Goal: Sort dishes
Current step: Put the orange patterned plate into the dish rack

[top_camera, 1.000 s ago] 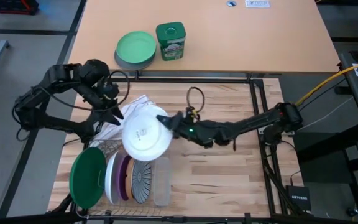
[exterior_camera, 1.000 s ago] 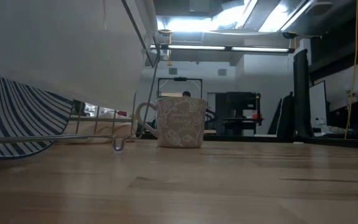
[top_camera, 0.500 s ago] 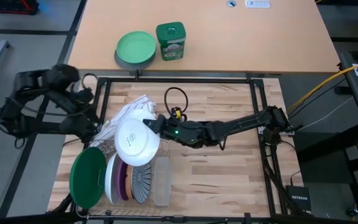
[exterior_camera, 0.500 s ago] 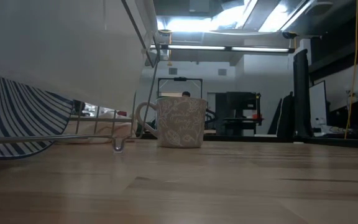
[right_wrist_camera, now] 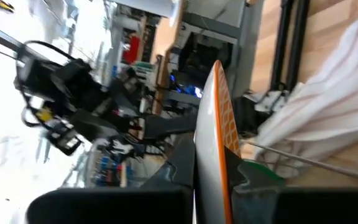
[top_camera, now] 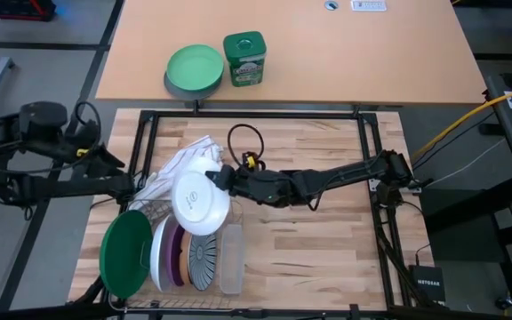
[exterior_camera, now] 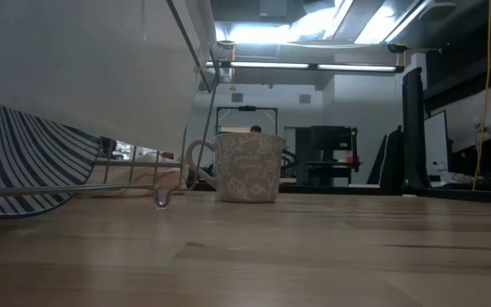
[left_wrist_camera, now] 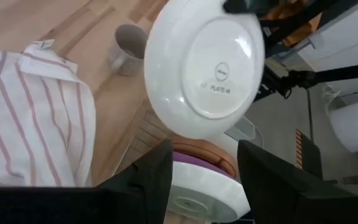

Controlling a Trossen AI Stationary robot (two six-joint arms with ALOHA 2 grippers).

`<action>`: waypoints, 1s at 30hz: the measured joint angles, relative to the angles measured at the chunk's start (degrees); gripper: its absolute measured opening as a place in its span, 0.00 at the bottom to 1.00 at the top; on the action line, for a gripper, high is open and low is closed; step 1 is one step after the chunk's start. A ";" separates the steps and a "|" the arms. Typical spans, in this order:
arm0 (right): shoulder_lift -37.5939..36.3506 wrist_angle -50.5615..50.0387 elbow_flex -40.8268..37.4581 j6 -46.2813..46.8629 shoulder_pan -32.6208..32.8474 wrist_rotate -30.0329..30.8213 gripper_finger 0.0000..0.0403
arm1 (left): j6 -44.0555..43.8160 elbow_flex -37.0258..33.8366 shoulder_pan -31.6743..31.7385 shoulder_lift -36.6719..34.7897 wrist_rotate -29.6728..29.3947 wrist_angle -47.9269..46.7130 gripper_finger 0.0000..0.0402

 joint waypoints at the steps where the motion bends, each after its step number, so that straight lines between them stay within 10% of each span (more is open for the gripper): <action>1: 0.00 -0.85 0.00 -0.04 0.00 -0.51 0.04 | -0.20 0.01 0.00 -0.34 -0.12 0.00 0.42; 17: -1.51 -4.04 0.00 -0.25 -1.58 -2.18 0.04 | 1.18 -0.01 0.00 -0.36 -1.02 0.02 0.42; 30: -7.77 -4.45 0.00 0.38 -1.33 -15.40 0.04 | 3.75 -0.01 0.00 -0.36 -1.02 0.02 0.42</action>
